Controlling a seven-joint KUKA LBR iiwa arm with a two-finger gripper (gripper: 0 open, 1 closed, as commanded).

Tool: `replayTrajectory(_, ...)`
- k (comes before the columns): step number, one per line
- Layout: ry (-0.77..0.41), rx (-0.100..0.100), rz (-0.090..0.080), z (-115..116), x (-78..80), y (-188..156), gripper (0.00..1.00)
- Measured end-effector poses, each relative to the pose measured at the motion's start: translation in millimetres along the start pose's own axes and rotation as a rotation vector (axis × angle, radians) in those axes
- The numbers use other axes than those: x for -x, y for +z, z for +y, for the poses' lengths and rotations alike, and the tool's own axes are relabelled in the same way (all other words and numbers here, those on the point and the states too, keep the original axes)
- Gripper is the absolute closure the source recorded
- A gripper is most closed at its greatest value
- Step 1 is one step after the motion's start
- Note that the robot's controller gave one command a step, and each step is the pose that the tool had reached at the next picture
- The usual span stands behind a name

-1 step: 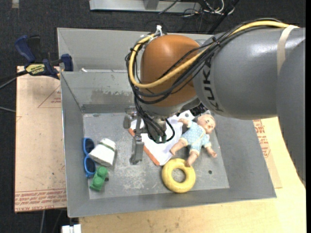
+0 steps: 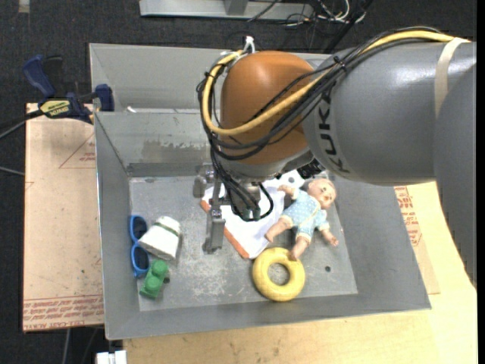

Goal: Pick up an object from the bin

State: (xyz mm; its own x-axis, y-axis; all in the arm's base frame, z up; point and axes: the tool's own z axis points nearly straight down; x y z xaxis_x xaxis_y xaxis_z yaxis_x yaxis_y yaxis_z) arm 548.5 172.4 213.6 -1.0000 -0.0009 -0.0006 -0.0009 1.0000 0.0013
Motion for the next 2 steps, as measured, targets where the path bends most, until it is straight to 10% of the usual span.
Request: replayTrajectory(2,-0.031,0.001,0.002,42,-37.6,34,0.0)
